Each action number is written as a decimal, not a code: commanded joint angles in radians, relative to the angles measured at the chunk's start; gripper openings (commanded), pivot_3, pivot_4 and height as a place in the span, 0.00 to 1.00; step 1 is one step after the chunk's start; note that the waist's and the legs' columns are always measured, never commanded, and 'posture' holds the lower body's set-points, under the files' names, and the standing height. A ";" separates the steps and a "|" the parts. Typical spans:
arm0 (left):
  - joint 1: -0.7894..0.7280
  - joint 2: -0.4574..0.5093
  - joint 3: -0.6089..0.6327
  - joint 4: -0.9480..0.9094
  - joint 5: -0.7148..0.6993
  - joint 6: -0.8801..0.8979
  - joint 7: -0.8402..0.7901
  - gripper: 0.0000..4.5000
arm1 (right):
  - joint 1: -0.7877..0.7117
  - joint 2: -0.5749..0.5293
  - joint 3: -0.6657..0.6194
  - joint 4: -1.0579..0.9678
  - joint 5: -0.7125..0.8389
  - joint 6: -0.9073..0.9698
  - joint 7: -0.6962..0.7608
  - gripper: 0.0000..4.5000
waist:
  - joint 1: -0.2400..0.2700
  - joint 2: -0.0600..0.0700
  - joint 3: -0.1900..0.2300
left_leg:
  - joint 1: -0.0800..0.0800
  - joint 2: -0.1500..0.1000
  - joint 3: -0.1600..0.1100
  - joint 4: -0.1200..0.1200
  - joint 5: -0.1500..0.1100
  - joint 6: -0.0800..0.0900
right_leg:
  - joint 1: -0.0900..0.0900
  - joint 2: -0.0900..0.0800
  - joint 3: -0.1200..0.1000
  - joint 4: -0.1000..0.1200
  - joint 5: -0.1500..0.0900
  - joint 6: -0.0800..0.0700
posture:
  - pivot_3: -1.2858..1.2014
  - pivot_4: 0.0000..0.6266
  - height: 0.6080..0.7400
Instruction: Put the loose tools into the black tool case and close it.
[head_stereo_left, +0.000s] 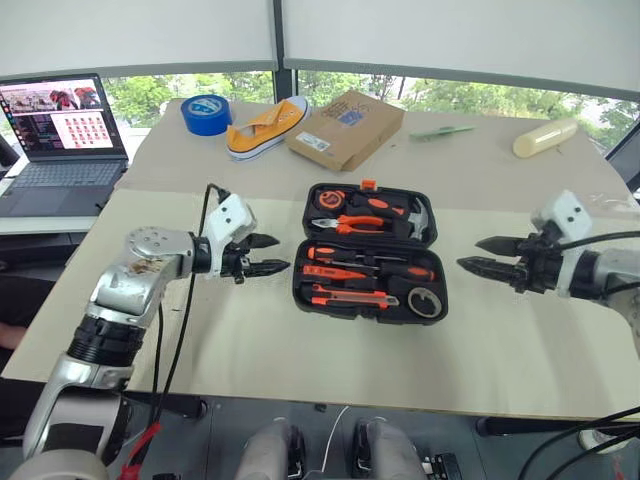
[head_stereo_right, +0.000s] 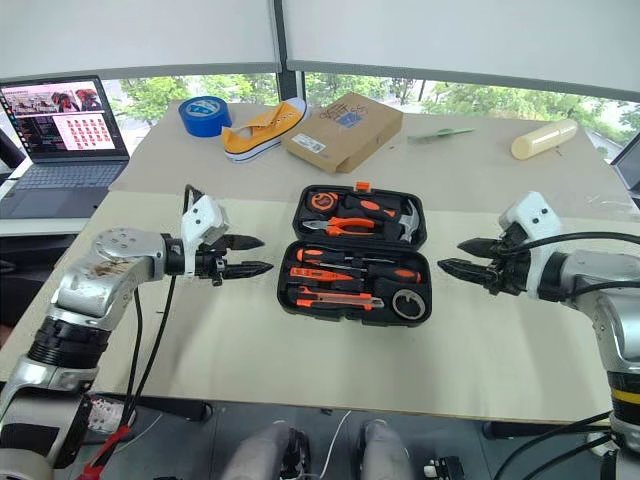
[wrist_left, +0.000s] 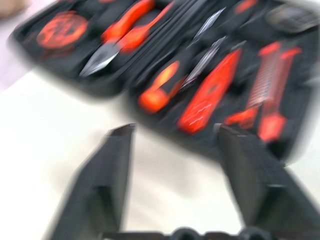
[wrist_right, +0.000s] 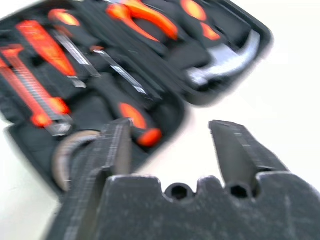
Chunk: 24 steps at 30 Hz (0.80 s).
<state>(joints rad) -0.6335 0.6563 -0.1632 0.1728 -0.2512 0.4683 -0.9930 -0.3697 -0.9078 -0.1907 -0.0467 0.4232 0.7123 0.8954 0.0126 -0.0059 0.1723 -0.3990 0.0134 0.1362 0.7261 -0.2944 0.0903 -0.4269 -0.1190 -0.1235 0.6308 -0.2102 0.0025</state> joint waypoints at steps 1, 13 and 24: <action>-0.051 -0.042 -0.012 0.079 0.051 -0.070 0.025 0.20 | -0.042 0.033 0.057 0.088 -0.082 -0.124 -0.029 0.27 | -0.001 0.000 0.000 | 0.000 0.000 0.001 0.000 0.000 0.000 | -0.001 0.000 0.000 0.000 0.000 0.000 | 0.52 0.24 0.93; -0.043 -0.166 -0.048 0.046 0.051 -0.033 -0.019 0.00 | -0.121 0.141 0.232 0.199 -0.221 -0.314 0.023 0.00 | -0.006 0.000 0.000 | -0.001 0.000 0.003 0.000 0.000 0.000 | -0.002 0.001 0.000 0.001 0.000 0.000 | 0.52 0.24 0.93; 0.179 -0.085 -0.064 -0.273 -0.026 0.066 -0.149 0.00 | 0.104 0.070 0.165 -0.120 -0.145 -0.264 0.145 0.00 | -0.003 0.000 0.000 | 0.000 0.000 0.002 -0.007 0.000 -0.001 | -0.003 -0.001 0.000 -0.001 -0.001 0.001 | 0.52 0.24 0.93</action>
<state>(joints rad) -0.4717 0.5983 -0.1791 -0.0052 -0.2189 0.5331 -1.0937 -0.2856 -0.8506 -0.0334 -0.0246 0.2012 0.4568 0.9837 0.0099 -0.0056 0.1721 -0.3987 0.0132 0.1386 0.7187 -0.2941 0.0897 -0.4301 -0.1200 -0.1235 0.6298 -0.2111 0.0037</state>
